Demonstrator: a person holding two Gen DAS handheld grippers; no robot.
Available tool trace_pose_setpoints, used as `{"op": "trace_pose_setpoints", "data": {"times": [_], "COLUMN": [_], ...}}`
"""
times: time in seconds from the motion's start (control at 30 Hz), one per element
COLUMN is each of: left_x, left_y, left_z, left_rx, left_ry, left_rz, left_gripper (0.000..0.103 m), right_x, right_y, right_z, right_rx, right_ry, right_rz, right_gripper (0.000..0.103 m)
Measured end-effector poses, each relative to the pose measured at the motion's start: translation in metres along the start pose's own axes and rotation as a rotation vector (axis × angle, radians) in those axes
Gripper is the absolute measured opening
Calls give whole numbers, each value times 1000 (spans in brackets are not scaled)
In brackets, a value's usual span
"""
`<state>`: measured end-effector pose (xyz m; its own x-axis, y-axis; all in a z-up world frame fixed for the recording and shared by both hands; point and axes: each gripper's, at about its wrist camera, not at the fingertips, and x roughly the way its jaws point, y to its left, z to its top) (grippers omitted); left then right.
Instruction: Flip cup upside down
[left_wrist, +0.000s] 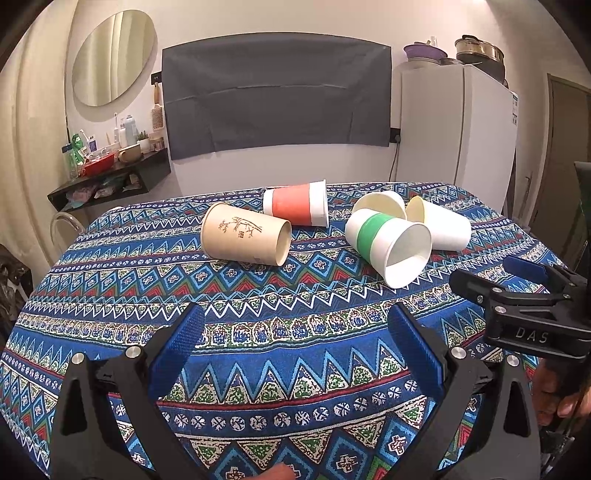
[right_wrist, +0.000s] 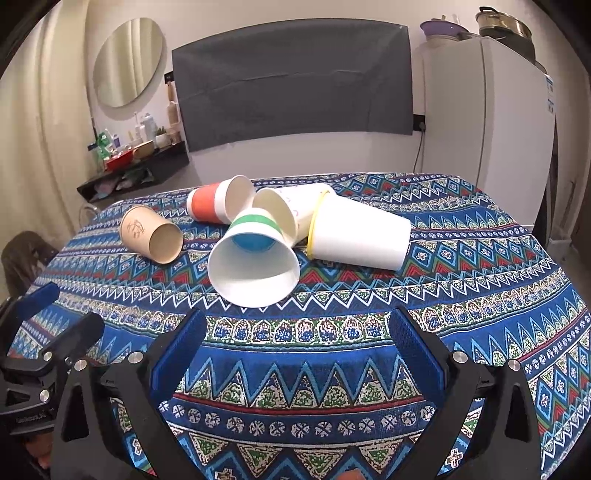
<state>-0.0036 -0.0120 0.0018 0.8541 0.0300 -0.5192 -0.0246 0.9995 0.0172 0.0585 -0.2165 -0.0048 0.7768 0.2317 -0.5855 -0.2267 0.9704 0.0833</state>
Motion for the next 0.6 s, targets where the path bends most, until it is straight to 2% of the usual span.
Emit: {"op": "trace_pose_setpoints", "data": {"times": [0.6], "left_x": [-1], "left_y": [-1], "left_z": [0], "left_rx": [10], "left_ry": [-2], "left_rz": [17], "left_gripper": [97], "right_x": [0], "right_y": [1], "right_z": [0], "right_rx": [-12], "right_ry": [-1], "right_rz": [-14], "right_gripper": [95]}}
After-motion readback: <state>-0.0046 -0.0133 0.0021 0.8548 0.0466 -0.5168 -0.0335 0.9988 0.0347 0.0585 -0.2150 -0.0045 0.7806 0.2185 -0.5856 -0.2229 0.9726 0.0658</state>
